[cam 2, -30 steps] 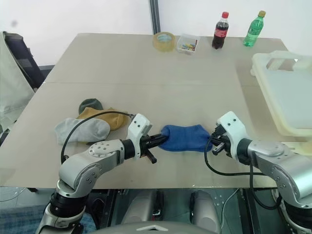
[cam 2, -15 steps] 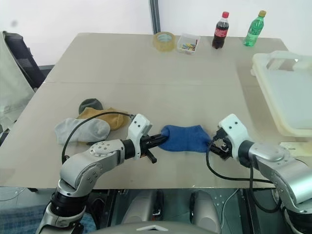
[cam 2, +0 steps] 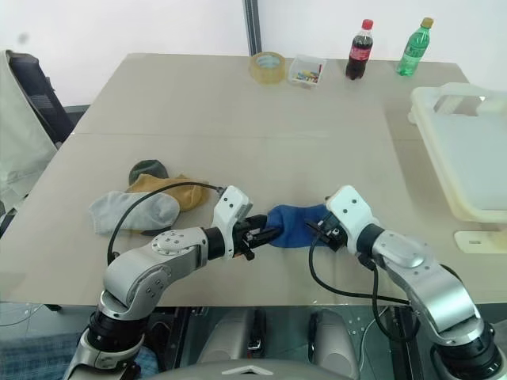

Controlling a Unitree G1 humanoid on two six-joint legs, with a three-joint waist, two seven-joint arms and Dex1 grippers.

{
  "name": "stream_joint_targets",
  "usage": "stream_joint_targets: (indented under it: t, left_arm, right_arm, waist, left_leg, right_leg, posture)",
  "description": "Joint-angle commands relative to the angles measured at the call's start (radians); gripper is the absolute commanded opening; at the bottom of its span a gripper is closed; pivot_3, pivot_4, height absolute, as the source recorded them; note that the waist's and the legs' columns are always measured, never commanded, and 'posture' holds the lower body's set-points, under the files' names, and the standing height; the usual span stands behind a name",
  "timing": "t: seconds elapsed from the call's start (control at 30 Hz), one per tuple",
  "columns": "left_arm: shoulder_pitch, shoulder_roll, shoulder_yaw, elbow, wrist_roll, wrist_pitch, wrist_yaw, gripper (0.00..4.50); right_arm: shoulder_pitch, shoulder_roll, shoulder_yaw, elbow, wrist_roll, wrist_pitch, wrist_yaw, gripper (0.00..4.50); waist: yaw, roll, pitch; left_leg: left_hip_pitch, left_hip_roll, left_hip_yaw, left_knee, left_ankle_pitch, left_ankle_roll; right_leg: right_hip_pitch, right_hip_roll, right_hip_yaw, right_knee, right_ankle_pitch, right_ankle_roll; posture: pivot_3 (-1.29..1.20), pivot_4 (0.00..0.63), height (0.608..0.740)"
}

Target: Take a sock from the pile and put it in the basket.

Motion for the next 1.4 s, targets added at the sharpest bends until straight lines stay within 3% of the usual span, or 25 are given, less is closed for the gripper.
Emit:
stream_joint_targets:
  t: [0.03,0.2,0.3,0.43,0.63,0.7,0.77,1.0,1.23,1.4]
  left_arm:
    - [-0.007,-0.003,0.006,-0.036,-0.004,0.001,0.009,3.51]
    - [0.008,-0.007,0.059,-0.025,-0.035,0.01,0.007,3.51]
    - [0.012,-0.058,0.136,0.023,-0.107,0.106,0.017,3.51]
    - [0.005,-0.041,0.11,0.068,-0.106,0.163,0.008,3.51]
    - [-0.029,-0.167,0.203,0.171,-0.263,0.301,-0.034,3.51]
    - [-0.051,-0.249,0.315,0.268,-0.344,0.376,-0.036,3.51]
    - [-0.056,-0.264,0.357,0.33,-0.386,0.427,-0.06,3.51]
    - [-0.078,-0.301,0.398,0.416,-0.413,0.462,-0.038,3.51]
    - [-0.137,-0.447,0.617,0.495,-0.554,0.474,0.024,3.51]
    - [-0.17,-0.503,0.688,0.519,-0.629,0.492,0.084,3.51]
  right_arm:
    - [0.011,0.009,0.018,-0.009,-0.043,-0.047,-0.011,3.54]
    - [0.04,-0.006,0.059,0.057,-0.142,-0.089,-0.017,3.54]
    - [0.052,-0.027,0.081,0.086,-0.192,-0.123,-0.001,3.54]
    - [0.05,-0.018,0.086,0.103,-0.212,-0.14,0.009,3.54]
    - [0.042,0.005,0.1,0.115,-0.232,-0.145,0.013,3.54]
    - [0.042,0.007,0.105,0.117,-0.243,-0.151,0.017,3.54]
    - [0.043,0.011,0.107,0.117,-0.252,-0.151,0.02,3.54]
    - [0.05,0.023,0.109,0.109,-0.275,-0.149,0.029,3.54]
    - [0.061,0.04,0.111,0.103,-0.296,-0.148,0.025,3.54]
    - [0.05,0.047,0.109,0.107,-0.305,-0.146,0.034,3.54]
  waist:
    - [0.0,0.0,0.0]
    - [-0.001,0.0,0.0]
    - [0.0,0.0,0.0]
    - [0.0,0.0,-0.001]
    - [0.0,-0.002,-0.007]
    - [0.0,-0.002,-0.008]
    - [-0.001,-0.003,-0.009]
    - [-0.001,-0.004,-0.012]
    - [-0.001,-0.004,-0.013]
    - [-0.002,-0.004,-0.012]
  left_leg:
    - [0.0,0.0,0.0,0.0,0.0,0.0]
    - [0.0,0.0,0.0,0.0,0.0,0.0]
    - [0.001,0.001,0.0,0.0,0.0,0.0]
    - [0.002,0.0,0.0,0.0,0.0,0.0]
    - [0.004,0.0,0.0,0.001,0.0,0.0]
    - [0.004,0.0,-0.001,0.001,0.0,0.0]
    - [0.004,0.0,-0.001,0.001,0.0,0.0]
    - [0.004,0.0,-0.001,0.001,0.0,0.0]
    - [0.003,0.0,-0.001,0.001,0.0,0.001]
    - [0.003,0.0,-0.001,0.001,-0.001,0.001]
  right_leg:
    - [0.0,0.0,0.0,0.0,0.0,0.0]
    - [0.0,0.0,0.0,0.0,0.0,0.0]
    - [0.0,0.0,0.0,0.0,0.0,0.0]
    - [0.001,0.001,0.0,0.0,0.0,0.0]
    - [0.004,0.0,-0.001,0.0,0.0,0.0]
    - [0.004,0.0,-0.001,0.0,0.0,0.0]
    - [0.004,0.0,-0.001,0.0,-0.001,0.002]
    - [0.004,0.001,-0.001,0.0,0.0,0.0]
    - [0.004,0.001,-0.001,0.0,0.0,0.0]
    - [0.004,0.001,-0.001,0.0,0.0,0.0]
  posture:
    - [0.0,0.15,0.735]
    - [0.0,0.15,0.735]
    - [0.0,0.15,0.735]
    - [0.0,0.15,0.735]
    - [0.0,0.15,0.735]
    - [0.0,0.15,0.735]
    - [0.0,0.15,0.735]
    - [0.0,0.15,0.735]
    - [0.0,0.15,0.735]
    - [0.0,0.15,0.735]
